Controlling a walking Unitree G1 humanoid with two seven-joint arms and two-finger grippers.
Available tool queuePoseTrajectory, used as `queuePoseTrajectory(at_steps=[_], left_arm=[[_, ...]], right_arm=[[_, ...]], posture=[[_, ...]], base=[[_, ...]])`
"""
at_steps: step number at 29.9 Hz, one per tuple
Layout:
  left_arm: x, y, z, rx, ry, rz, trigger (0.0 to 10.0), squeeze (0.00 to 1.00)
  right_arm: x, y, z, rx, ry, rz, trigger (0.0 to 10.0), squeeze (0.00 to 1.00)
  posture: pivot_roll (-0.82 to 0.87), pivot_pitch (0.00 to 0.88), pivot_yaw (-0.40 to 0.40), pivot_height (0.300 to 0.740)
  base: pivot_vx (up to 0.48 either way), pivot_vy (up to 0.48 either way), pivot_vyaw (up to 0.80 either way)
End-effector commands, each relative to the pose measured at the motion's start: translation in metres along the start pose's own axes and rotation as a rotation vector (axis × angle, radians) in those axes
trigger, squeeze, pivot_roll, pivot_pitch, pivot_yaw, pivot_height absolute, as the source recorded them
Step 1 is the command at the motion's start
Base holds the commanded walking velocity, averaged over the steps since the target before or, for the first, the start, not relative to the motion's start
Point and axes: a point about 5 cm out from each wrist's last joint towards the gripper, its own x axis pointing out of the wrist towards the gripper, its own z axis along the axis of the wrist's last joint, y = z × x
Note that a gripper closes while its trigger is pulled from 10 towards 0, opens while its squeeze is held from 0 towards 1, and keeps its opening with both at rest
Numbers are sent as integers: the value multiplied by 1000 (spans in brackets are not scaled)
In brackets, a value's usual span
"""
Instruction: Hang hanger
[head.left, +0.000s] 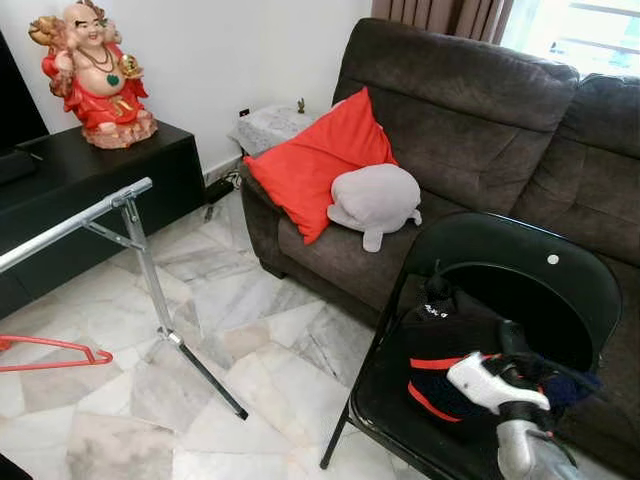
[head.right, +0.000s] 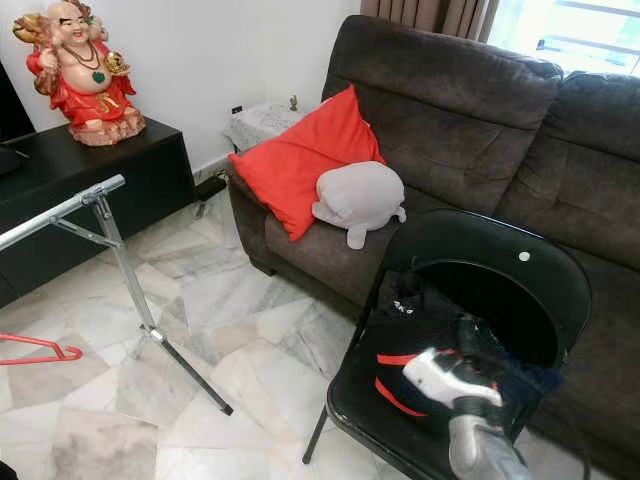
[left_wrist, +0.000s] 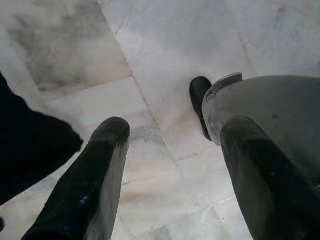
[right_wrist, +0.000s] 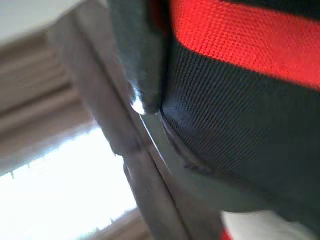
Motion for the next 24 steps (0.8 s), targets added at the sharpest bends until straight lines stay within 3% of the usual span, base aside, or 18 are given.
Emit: queuePoseTrajectory(at_steps=[1,2,3,4,5,15,16,24], left_arm=[[-1,4,-6,2,19,9,10000,0],[-1,4,-6,6,21,9,10000,0],[-1,4,-6,6,21,9,10000,0],[-2,5,-7,11,22,8,10000,0],[-2,5,-8,14,23,9,10000,0],[-2,6,-9,21,23,15,10000,0],[-3,6,-10,22,25,15,10000,0],[-3,7,-13,26,36,18,10000,0]], right_arm=[[5,-7,-3,204,139,-53,0,0],[7,-10,-9,360,251,-81,0,0],[7,-10,-9,360,251,-81,0,0],[8,-12,-17,630,425,-134,0,0],[8,-13,-21,809,523,-173,0,0],[7,-11,-7,931,501,-121,0,0],[6,-8,-4,965,509,-90,10000,0],[10,-8,13,954,454,-60,10000,0]], posture=[[2,0,19,740],[0,0,24,740],[0,0,24,740],[-2,0,29,740],[-4,0,31,740],[-6,0,32,740],[-6,0,35,740],[-10,0,37,740]], base=[[0,0,0],[0,0,0],[0,0,0],[0,0,0],[0,0,0],[0,0,0],[0,0,0],[0,0,0]])
